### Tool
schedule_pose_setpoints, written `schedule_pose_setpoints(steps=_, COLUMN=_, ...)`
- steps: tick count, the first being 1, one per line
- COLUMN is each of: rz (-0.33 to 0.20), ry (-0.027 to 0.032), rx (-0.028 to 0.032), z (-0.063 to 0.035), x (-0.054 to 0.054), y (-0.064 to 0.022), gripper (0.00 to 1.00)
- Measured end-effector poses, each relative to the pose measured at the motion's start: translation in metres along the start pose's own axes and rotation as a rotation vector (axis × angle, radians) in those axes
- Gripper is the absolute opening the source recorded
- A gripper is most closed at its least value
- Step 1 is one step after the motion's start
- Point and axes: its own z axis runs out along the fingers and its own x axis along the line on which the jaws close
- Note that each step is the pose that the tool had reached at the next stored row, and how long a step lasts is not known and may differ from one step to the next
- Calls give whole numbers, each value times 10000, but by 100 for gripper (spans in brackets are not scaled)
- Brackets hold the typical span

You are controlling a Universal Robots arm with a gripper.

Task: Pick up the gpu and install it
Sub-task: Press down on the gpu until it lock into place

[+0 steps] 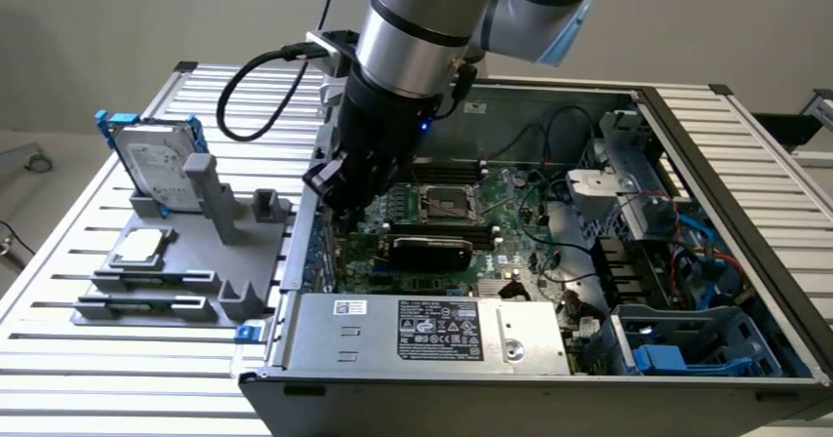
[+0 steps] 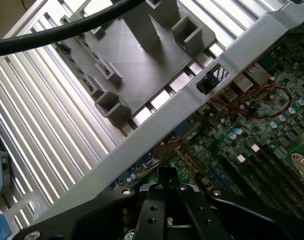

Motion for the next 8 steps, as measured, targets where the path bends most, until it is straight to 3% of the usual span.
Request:
schedule_pose_setpoints(steps=4, rz=-218, ry=12, rx=28, z=1, x=-19, y=16, gripper=11)
schedule_pose_setpoints(steps=8, rz=-354, ry=-68, rx=-29, z=16, x=-36, y=33, gripper=11)
